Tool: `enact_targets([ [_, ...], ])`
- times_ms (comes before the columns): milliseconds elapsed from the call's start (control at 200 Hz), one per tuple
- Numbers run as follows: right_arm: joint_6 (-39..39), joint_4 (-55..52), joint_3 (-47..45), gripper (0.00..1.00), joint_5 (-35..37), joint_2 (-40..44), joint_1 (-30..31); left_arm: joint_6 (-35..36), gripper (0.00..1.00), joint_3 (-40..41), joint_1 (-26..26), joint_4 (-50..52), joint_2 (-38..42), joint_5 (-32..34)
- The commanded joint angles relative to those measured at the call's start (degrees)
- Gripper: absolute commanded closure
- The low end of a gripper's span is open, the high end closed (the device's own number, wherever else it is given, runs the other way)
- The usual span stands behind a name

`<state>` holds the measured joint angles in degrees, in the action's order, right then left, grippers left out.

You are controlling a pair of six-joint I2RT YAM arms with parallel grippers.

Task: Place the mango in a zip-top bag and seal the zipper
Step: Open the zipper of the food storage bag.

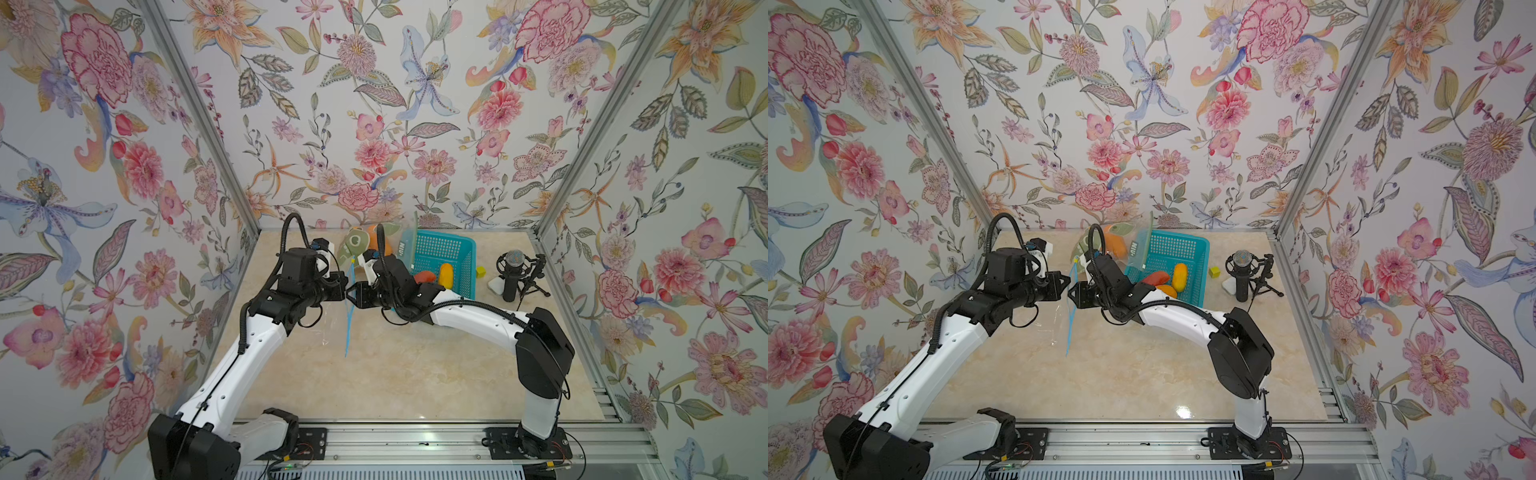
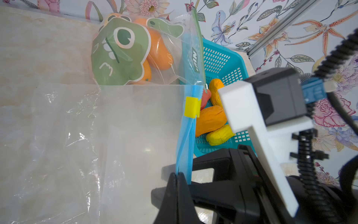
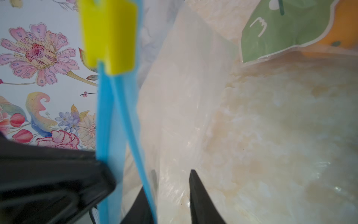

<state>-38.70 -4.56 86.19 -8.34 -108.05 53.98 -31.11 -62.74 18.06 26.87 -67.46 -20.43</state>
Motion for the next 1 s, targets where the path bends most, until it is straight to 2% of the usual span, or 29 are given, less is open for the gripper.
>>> enact_targets([
  [0,-3.6,-4.8,0.1,0.74,6.2,-0.6,-0.1,-1.7,1.0,0.4,0.7,-1.8,1.2,-0.4],
  [165,-4.2,-4.8,-2.2,0.84,6.3,0.6,-1.1,1.1,1.0,-1.8,0.7,2.3,0.8,2.3],
  [250,-5.3,-3.9,-4.9,1.0,4.7,1.6,-2.4,2.8,1.0,-3.0,0.7,4.6,1.0,4.4],
  [345,-5.0,0.5,-6.8,1.0,1.5,3.0,-2.4,3.0,1.0,-2.3,0.7,4.7,0.9,3.8],
  [440,-4.1,4.5,-7.4,1.0,0.3,4.3,-1.3,1.4,0.87,0.0,1.9,3.2,0.1,1.4],
  [500,-3.1,5.4,-7.0,1.0,0.7,4.6,-0.6,1.1,0.76,0.4,3.8,3.2,-0.3,2.5],
  [671,-2.8,6.5,-7.3,1.0,2.7,5.1,0.6,0.7,0.63,0.6,6.6,4.4,-0.8,5.4],
  [776,-4.7,9.7,-8.8,1.0,2.3,5.7,0.6,1.0,0.62,0.8,7.3,5.8,-0.5,5.8],
  [851,-6.4,11.6,-9.5,1.0,1.4,5.9,0.2,1.3,0.58,1.2,8.2,7.6,0.3,8.2],
  [996,-8.6,14.8,-10.0,1.0,-0.2,5.9,-0.2,0.1,0.58,3.5,8.5,9.6,3.6,11.7],
])
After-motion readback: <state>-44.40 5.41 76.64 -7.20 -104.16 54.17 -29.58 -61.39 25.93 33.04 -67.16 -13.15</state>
